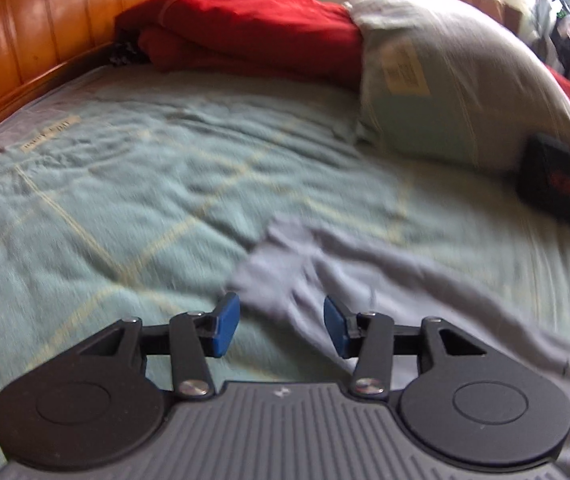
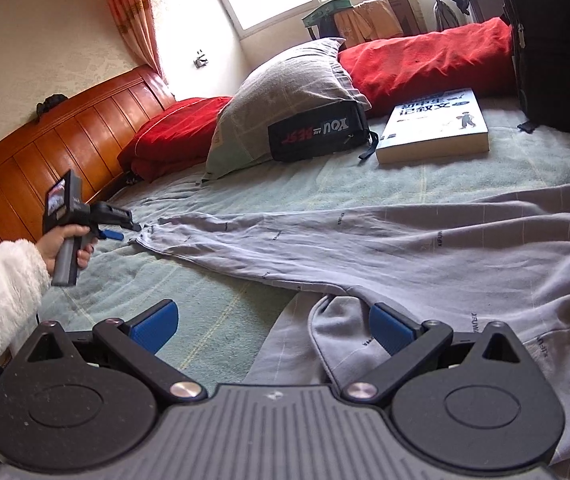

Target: Fold clothes

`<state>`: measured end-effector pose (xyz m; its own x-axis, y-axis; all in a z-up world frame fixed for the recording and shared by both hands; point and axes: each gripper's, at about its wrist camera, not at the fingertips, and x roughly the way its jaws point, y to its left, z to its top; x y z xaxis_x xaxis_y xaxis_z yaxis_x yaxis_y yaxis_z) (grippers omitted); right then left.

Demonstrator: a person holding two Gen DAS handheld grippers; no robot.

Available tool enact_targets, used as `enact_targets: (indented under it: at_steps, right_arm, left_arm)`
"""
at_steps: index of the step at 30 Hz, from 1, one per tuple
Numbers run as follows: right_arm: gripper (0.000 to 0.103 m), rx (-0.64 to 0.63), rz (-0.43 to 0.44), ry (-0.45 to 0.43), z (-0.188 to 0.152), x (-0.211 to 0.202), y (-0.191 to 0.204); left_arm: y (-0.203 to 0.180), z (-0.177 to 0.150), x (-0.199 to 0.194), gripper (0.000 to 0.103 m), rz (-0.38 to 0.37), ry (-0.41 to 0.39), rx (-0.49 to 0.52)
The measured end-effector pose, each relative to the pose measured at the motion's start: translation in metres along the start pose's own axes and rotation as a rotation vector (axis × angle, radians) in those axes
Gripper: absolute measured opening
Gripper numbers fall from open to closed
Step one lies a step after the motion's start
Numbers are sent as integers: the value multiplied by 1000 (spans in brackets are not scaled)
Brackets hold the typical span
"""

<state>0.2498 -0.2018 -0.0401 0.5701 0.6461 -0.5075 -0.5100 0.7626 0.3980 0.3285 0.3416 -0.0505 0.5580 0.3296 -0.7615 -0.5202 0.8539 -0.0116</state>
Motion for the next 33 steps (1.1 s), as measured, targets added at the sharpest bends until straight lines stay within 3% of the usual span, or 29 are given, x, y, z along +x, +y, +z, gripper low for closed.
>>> enact_targets:
  at_steps: [7, 13, 19, 23, 26, 33]
  right_arm:
    - [103, -8, -26, -2, -4, -14, 4]
    - [103, -13, -22, 4, -15, -34, 6]
    - [103, 25, -11, 34, -40, -50, 6]
    - [103, 43, 11, 59, -58, -58, 8]
    - [103, 67, 43, 83, -71, -60, 9]
    - [103, 133, 37, 88, -86, -56, 9]
  left_arm:
    - [-32, -41, -40, 64, -47, -9, 211]
    - [-64, -93, -102, 79, -216, -2, 280]
    - [-106, -167, -165, 82, -386, 24, 373]
    - [-130, -216, -200, 86, -387, -1, 460]
    - [-141, -248, -221, 86, -345, -27, 502]
    - [-129, -286, -246, 90, -281, -36, 496]
